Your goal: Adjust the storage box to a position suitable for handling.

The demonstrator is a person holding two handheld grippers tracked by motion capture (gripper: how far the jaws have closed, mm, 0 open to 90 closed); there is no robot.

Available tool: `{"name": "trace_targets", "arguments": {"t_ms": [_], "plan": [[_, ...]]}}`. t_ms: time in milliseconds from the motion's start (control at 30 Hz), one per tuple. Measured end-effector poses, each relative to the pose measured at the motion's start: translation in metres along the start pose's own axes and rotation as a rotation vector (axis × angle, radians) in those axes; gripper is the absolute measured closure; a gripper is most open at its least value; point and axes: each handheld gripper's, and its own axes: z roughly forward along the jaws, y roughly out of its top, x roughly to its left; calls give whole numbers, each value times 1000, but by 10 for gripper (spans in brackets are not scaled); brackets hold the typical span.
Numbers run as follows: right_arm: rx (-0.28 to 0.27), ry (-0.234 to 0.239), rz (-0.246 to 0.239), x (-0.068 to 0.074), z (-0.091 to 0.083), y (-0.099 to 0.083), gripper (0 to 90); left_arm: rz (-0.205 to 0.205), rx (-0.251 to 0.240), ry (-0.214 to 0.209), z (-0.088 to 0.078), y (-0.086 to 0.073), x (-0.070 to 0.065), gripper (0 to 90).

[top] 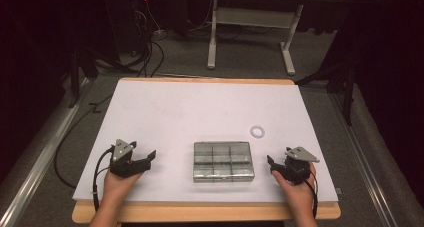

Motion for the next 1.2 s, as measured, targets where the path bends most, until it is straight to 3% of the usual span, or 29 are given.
{"name": "trace_targets", "arguments": {"t_ms": [67,167,233,367,467,633,700,1200], "plan": [[-1,-6,-10,1,0,0,221,2,14,-4,1,1,0,211],[-7,-30,-46,5,0,-1,231,61,37,-4,4,1,-6,210],[-5,-33,-50,6,-1,-1,233,76,40,4,4,1,-8,211],[3,-41,-63,8,0,0,260,81,33,8,3,1,-8,259],[-44,-45,-71,8,-4,-2,291,88,46,11,5,1,-9,294],[-36,-27,-29,4,-4,0,311,82,44,6,4,1,-8,330],[-1,25,-6,-1,-2,4,346,71,40,8,4,1,-7,334],[10,16,70,-9,13,21,361,56,27,-9,3,1,-5,377]]}}
